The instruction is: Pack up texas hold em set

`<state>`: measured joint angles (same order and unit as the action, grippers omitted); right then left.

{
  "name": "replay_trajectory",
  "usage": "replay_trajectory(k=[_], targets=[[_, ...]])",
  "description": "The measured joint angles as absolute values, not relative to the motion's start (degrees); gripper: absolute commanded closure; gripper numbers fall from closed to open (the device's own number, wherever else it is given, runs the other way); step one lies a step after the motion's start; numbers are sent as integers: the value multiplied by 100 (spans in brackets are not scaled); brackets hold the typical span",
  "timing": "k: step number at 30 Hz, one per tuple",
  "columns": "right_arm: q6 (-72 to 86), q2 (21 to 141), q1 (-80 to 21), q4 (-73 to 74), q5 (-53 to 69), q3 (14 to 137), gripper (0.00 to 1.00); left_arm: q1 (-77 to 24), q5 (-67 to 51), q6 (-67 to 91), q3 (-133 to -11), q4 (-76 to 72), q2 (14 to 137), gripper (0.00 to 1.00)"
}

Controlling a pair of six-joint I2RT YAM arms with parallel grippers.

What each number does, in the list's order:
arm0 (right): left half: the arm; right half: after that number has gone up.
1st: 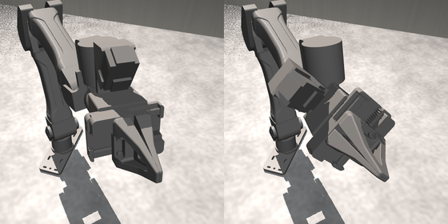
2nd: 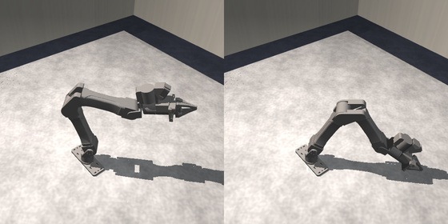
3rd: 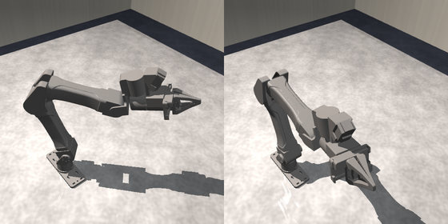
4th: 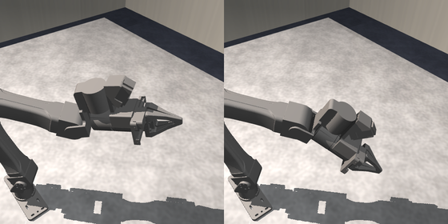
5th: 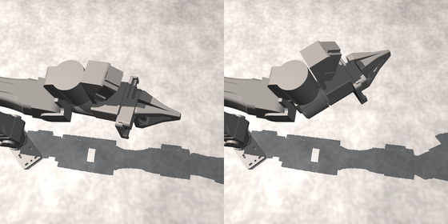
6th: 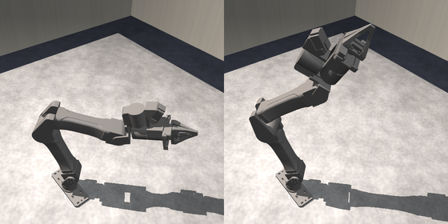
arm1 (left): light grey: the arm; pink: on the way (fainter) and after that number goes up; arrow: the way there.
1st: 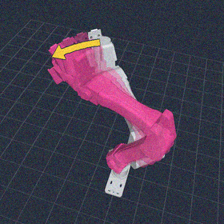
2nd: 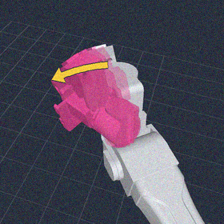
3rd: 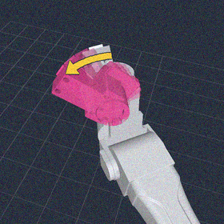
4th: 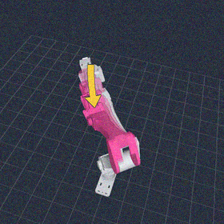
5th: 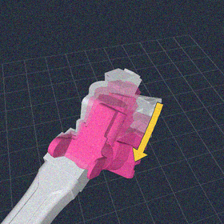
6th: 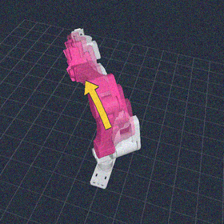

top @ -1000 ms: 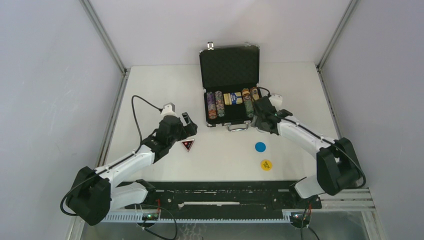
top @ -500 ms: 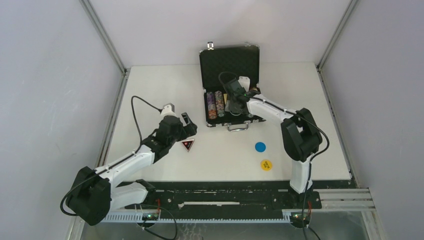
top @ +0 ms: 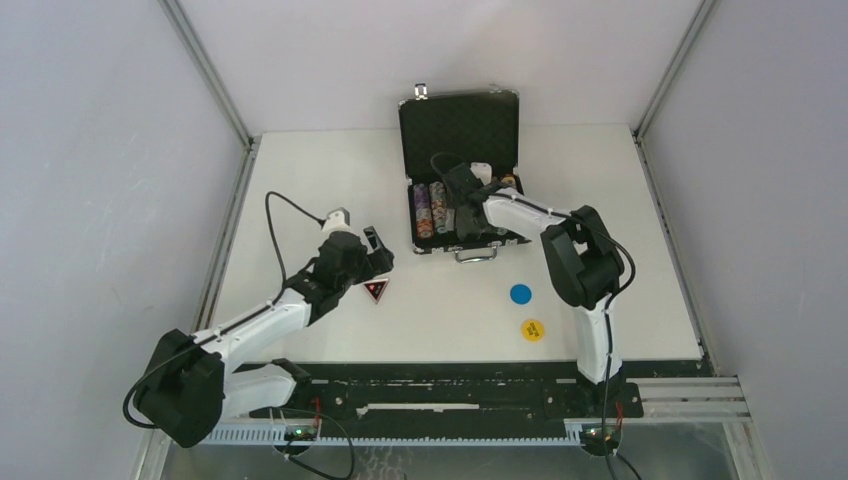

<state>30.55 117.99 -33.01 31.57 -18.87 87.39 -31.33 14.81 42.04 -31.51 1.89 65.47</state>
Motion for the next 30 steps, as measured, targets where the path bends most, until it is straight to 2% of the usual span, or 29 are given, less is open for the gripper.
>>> replay_trajectory(k=[2,8,16,21,27,30], targets=[[3011,11815,-3273,3159,-1876,8739,9,-3131,1481,4204,-3151,191,6573,9],[2987,11500,-3238,2897,-1903,8468,9,-3131,1479,4204,-3166,209,6611,9],[2991,9675,-3336,2703,-2034,7122,8,-3131,1472,4206,-3166,222,6611,9],[2985,8958,-3518,2668,-2132,6359,5,-3131,1391,4219,-3166,200,6611,9],[2766,9026,-4333,2689,-2150,5922,4,-2991,1498,4523,-3166,318,6547,8],[2622,9264,-4849,2600,-2008,6099,3,-2436,1450,4810,-3148,454,6453,8]])
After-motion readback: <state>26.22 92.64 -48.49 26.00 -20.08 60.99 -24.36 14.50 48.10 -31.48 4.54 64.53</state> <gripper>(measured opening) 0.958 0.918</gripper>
